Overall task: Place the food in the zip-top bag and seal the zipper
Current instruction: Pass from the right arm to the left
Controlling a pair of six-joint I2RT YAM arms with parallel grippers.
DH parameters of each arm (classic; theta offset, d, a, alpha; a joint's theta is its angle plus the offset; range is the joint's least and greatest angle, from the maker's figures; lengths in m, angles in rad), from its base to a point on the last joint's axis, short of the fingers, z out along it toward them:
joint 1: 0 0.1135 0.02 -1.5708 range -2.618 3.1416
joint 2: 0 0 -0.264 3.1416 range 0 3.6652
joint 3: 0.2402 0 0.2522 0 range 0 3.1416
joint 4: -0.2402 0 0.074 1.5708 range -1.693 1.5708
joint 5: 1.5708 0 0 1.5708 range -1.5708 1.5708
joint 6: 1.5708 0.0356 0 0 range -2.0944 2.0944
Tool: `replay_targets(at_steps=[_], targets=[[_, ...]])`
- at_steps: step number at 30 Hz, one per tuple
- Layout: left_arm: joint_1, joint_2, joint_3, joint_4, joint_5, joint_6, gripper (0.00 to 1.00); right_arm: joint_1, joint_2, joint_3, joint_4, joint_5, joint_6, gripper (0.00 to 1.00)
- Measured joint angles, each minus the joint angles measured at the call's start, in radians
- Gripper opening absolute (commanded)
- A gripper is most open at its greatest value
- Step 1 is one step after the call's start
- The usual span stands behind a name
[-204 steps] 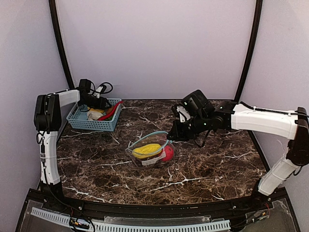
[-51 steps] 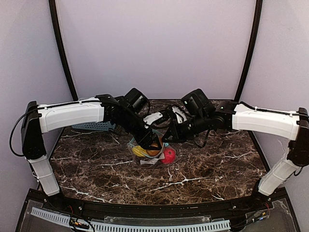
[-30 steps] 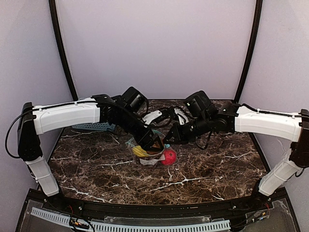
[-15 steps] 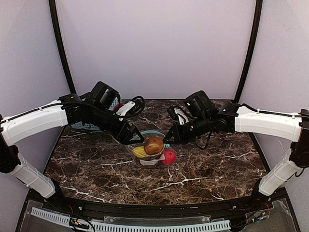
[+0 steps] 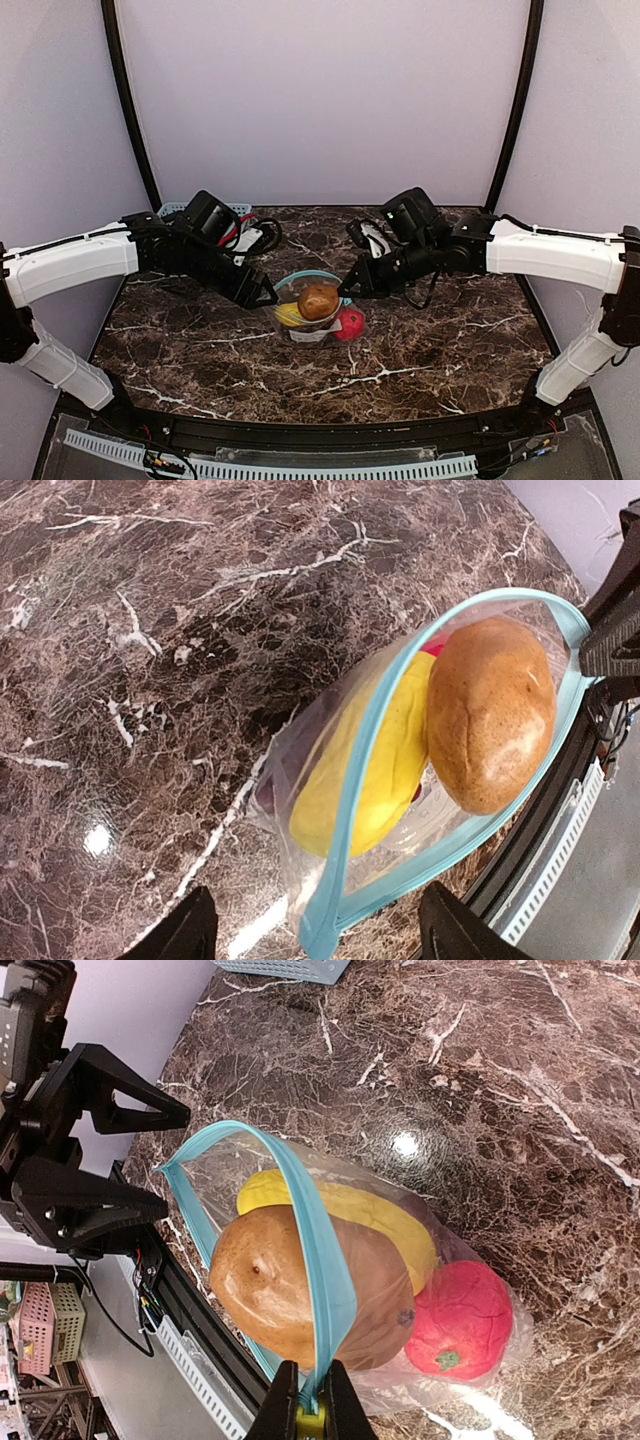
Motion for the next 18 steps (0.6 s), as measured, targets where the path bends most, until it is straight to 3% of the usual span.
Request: replay_targets(at_steps=[8,12,14,18], targets=[[0.006,0.007,-0.004,0.063,-0.01,-0.006,0.55,0.0,0.0,0.0,0.0,0.0,0.001,0.07],[0.006,0.031,-0.004,0.077,-0.003,-0.006,0.45,0.0,0.0,0.0,0.0,0.001,0.005,0.16],[0.006,0.042,-0.005,0.079,0.008,-0.007,0.3,0.0,-0.001,0.0,0.0,0.003,0.003,0.24],[0.006,0.054,-0.012,0.084,0.035,-0.003,0.03,0.0,-0.012,0.0,-0.001,0.011,0.0,0.59]])
